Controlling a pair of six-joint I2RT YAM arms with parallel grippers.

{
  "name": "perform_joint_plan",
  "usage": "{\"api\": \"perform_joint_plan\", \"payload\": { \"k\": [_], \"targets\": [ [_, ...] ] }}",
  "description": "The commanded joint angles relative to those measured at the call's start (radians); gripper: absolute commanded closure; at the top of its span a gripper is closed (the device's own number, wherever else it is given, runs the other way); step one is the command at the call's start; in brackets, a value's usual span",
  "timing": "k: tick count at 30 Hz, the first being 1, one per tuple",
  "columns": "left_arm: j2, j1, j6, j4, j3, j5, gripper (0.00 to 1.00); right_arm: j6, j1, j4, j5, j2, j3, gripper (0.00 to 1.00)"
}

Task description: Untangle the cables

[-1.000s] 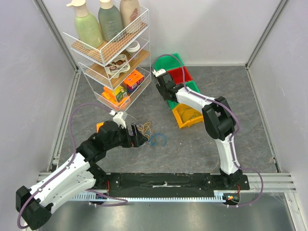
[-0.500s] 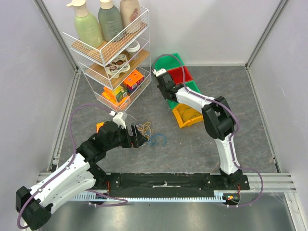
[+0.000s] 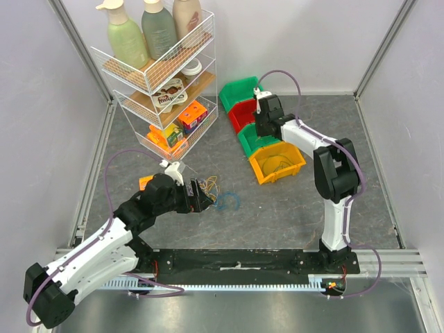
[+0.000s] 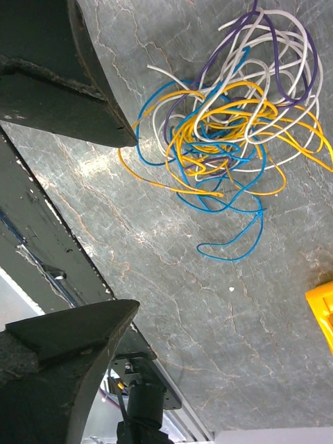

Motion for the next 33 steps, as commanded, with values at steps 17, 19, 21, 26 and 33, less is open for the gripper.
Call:
{"api": "perform_joint_plan", "payload": {
  "k": [17, 19, 21, 26, 33],
  "targets": [
    [0.159, 0.017, -0.135, -0.019, 0.085, -0.172, 0.17, 0.100, 0.315, -0.023, 0.062, -0.453, -0.340, 0.36],
    [0.182, 0.021, -0.144, 0.001, 0.080, -0.163, 0.19, 0.155, 0.369, 0.028, 0.043, -0.502, -0.470, 0.36],
    [0.201, 0.027, -0.146, 0.024, 0.082, -0.158, 0.19, 0.209, 0.421, 0.097, -0.013, -0.543, -0.598, 0.35],
    [0.298, 0.030, -0.134, 0.069, 0.093, -0.146, 0.15, 0.342, 0.466, 0.232, -0.031, -0.588, -0.779, 0.35],
    [0.419, 0.033, -0.141, 0.096, 0.102, -0.178, 0.25, 0.343, 0.480, 0.272, -0.018, -0.499, -0.793, 0.55]
  ]
}}
